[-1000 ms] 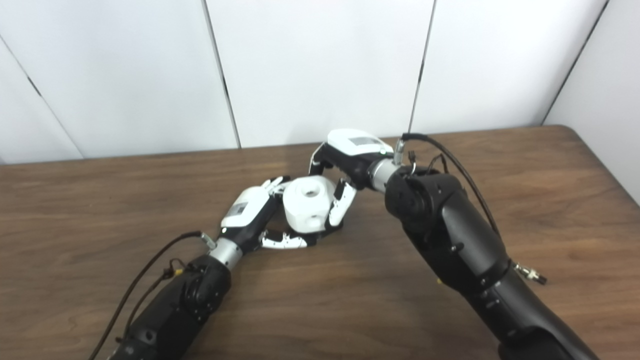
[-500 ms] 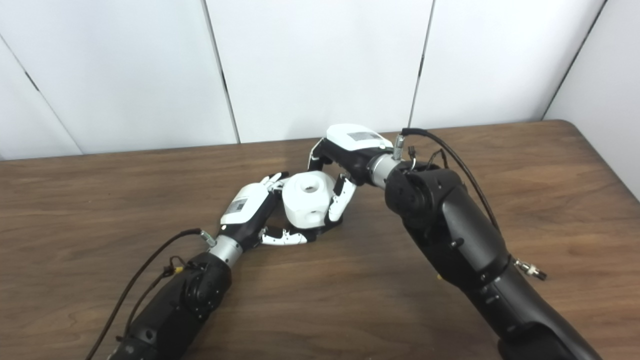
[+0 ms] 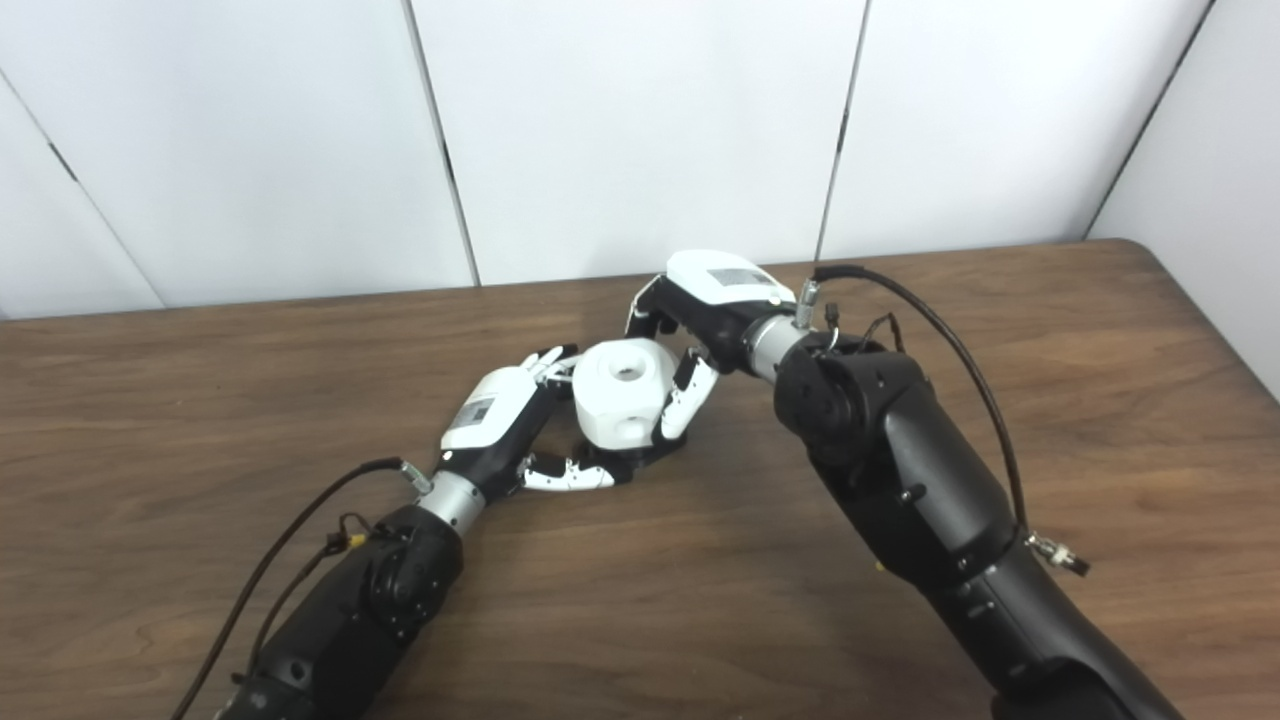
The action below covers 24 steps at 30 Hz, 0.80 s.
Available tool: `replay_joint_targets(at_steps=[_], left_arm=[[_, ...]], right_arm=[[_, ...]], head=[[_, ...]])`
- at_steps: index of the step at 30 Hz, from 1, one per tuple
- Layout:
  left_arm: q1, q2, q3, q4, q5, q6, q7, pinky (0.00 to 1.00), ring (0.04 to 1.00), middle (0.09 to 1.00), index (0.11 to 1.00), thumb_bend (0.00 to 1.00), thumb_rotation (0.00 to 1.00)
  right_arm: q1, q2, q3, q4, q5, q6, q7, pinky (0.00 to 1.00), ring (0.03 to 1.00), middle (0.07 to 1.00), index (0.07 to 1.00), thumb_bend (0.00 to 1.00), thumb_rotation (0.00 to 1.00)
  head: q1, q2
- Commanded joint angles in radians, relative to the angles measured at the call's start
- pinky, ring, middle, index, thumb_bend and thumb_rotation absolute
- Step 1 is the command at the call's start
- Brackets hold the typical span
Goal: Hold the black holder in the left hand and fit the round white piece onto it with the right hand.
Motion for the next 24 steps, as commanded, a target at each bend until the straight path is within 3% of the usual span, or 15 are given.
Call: replay_joint_targets(at_steps=[1,24], left_arm=[[0.057,-0.007,-0.044,0.031,0.024,0.012,-0.052,1.00,0.974,0.897,0.477,0.52,0.08],[0.048,-0.016,-0.044,0.049,0.021,0.006,-0.038,1.00,0.968,0.891,0.477,0.52,0.08]], right_arm=[[-0.047,0.003,-0.025,-0.011,0.001,-0.009,-0.043,0.69,0.738,0.698,0.481,0.52,0.13],[-0.061,-0.017,-0.024,-0.004,0.007,-0.021,-0.039,0.67,0.739,0.693,0.481,0.52,0.13]], head=[[-0.001,0.001],[0.006,0.009]])
